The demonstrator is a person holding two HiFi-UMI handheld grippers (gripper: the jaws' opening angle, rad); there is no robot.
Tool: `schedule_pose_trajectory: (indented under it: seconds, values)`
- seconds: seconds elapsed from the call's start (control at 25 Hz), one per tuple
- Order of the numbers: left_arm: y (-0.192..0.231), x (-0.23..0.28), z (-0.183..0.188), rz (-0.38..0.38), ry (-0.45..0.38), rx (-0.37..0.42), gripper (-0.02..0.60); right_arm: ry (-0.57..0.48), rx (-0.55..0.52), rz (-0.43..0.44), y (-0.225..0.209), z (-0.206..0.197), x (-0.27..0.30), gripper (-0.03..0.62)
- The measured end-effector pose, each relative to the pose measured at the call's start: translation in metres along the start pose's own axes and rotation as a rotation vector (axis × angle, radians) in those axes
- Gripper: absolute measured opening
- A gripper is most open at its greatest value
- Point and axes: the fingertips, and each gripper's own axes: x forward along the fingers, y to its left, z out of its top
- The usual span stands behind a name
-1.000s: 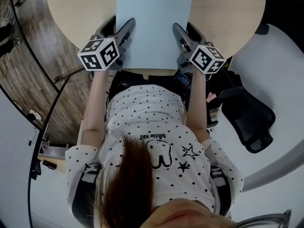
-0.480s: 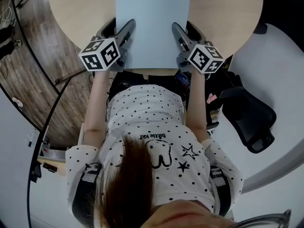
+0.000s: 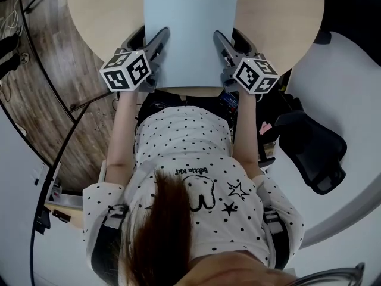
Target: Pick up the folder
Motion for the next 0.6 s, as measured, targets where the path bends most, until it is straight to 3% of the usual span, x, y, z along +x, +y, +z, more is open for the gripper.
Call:
schedule_pose_trajectory:
  seconds: [0.6]
  values:
    - [-0.016,-0.022,0.02,-0.018,-0.079,0.045,0.29,-0.072,-0.084,-0.012,0.023,0.019,-0.017,0.261]
